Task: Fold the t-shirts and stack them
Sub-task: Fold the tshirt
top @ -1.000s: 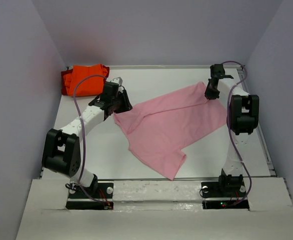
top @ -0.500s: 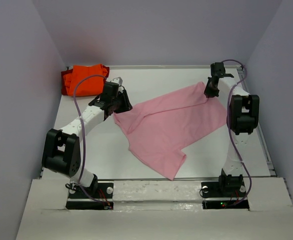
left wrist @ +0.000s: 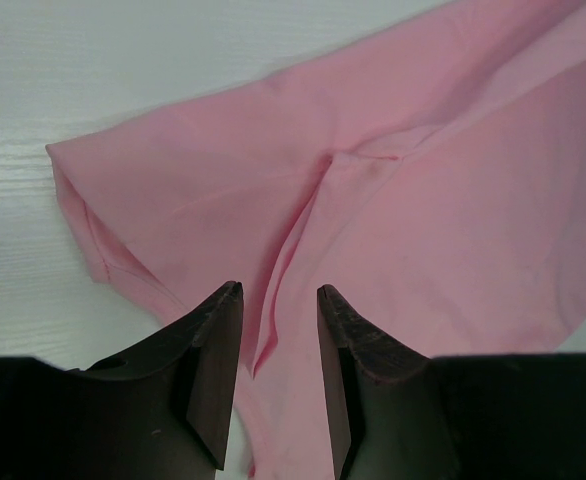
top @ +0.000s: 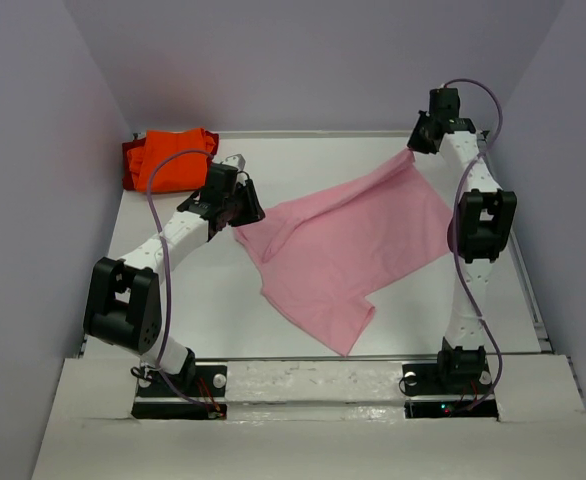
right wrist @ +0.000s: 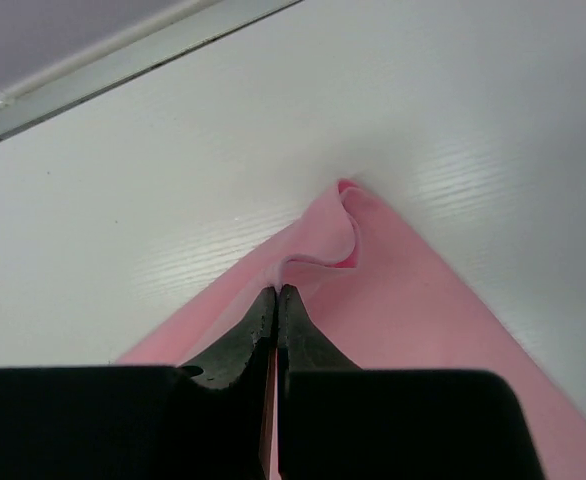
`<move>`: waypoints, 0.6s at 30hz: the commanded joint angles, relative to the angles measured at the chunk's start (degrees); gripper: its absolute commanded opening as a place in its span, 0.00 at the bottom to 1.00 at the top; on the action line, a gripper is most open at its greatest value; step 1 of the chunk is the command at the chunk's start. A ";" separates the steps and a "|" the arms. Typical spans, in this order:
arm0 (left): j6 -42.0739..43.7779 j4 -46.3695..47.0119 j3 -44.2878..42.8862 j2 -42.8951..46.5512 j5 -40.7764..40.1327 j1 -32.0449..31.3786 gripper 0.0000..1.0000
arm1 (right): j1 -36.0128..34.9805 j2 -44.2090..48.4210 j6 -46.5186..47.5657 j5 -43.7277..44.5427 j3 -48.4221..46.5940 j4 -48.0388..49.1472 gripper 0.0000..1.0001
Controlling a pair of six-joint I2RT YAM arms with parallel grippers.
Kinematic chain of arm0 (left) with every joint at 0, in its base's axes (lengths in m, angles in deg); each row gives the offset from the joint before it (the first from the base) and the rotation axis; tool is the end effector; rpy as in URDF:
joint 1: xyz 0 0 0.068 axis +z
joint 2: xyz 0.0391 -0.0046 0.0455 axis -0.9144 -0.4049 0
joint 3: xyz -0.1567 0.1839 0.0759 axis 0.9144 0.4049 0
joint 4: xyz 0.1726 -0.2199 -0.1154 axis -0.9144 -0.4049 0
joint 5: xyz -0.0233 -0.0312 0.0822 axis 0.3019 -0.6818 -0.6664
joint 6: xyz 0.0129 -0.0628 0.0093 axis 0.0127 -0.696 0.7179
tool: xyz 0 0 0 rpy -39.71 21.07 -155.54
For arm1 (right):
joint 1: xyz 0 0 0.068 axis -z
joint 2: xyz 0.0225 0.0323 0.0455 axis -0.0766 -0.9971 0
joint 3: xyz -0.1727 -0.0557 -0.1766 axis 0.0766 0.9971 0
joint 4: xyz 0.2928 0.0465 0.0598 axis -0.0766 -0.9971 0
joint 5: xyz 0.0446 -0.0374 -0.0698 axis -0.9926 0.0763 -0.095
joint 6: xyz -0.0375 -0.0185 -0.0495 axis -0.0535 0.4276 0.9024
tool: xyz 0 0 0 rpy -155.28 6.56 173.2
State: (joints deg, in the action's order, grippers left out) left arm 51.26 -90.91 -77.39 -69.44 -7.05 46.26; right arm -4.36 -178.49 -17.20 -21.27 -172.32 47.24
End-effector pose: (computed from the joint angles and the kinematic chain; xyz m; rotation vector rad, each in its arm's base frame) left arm 0.3698 -0.1417 0.2095 -0.0018 2.2335 -0.5963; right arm 0.5666 -0.0035 0.2373 0.4338 2.2889 0.0980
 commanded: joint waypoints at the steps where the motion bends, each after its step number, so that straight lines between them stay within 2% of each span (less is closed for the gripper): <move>1: 0.91 1.64 0.35 1.99 0.78 -0.27 0.45 | 0.32 -3.39 -0.55 -5.44 -5.29 -0.43 0.00; 4: 1.00 1.55 0.35 1.99 0.52 -0.36 0.45 | 0.32 -3.04 -1.08 -8.53 -5.03 0.45 0.00; 9: 1.09 1.46 0.26 1.55 0.52 -0.36 0.45 | 0.32 1.35 -0.82 -7.66 2.86 3.26 0.00; 13: 1.09 1.46 0.17 1.55 0.52 -0.27 0.45 | 0.32 5.83 -0.20 -0.91 12.70 5.20 0.00; 18: 1.00 1.64 0.26 1.55 0.87 -0.36 0.45 | 0.32 8.65 -0.29 2.79 19.22 6.25 0.00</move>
State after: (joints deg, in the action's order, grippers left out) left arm 51.28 -90.84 -77.39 -69.44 -7.07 46.24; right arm -4.36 -175.43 -17.90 -22.76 -155.71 50.37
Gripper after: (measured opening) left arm 0.454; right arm 0.025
